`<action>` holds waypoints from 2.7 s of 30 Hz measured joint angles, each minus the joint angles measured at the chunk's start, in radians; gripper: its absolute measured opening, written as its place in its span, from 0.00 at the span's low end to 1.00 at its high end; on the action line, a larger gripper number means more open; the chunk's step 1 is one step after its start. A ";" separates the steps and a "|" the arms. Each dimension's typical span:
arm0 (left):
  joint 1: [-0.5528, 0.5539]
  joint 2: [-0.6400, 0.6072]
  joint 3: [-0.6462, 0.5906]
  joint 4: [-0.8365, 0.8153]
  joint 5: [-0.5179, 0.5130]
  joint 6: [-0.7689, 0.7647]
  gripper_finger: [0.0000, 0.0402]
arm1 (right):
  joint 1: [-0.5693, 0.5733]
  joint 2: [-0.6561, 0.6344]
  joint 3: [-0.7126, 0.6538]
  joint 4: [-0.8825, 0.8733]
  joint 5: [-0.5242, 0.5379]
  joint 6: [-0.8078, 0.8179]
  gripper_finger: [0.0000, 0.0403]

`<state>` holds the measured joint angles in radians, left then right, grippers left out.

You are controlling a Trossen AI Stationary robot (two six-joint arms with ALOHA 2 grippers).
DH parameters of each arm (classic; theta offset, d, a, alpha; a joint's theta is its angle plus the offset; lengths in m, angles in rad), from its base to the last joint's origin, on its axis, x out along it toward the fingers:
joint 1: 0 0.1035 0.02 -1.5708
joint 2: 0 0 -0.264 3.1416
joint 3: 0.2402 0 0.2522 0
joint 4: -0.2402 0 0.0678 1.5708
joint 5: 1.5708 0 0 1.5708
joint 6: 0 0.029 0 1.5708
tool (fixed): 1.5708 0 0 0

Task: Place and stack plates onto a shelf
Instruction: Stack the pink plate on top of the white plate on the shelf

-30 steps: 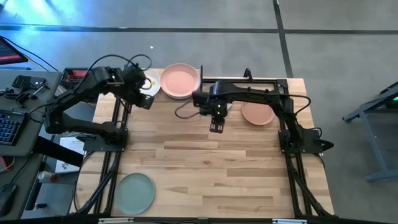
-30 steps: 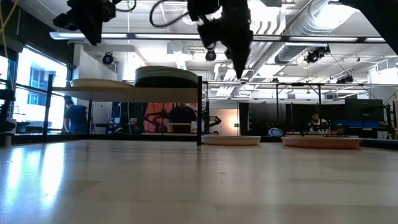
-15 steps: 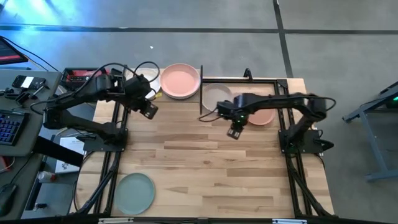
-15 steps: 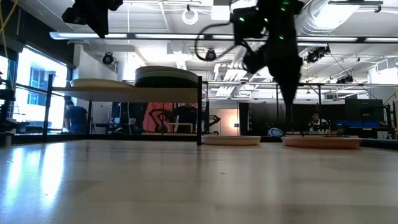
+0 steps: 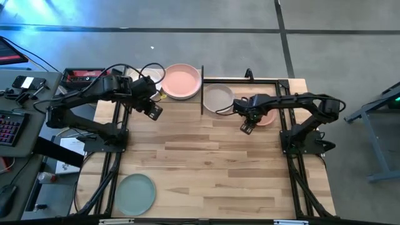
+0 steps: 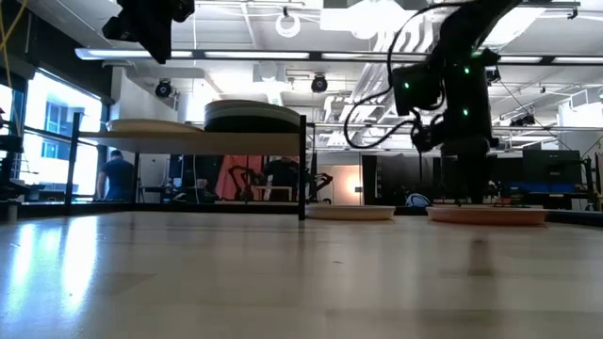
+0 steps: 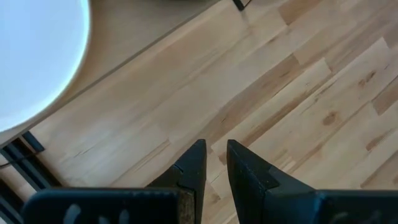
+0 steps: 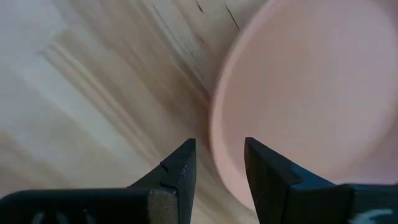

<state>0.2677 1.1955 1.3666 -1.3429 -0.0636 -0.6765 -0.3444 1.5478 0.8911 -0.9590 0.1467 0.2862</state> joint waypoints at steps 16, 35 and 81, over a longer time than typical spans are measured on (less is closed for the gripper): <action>-0.002 0.068 0.000 0.011 -0.001 0.015 0.13 | -0.077 -0.003 -0.150 0.181 -0.020 -0.033 0.19; -0.002 0.068 0.000 0.009 -0.007 0.006 0.12 | 0.041 -0.070 -0.055 0.041 -0.123 0.153 0.00; -0.174 0.068 0.000 0.009 0.212 -0.258 0.12 | 0.671 0.433 1.080 -0.114 -0.201 -0.234 0.00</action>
<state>0.0933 1.2633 1.3666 -1.3342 0.1482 -0.9344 0.3271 1.9805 1.9708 -1.0729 -0.0539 0.0521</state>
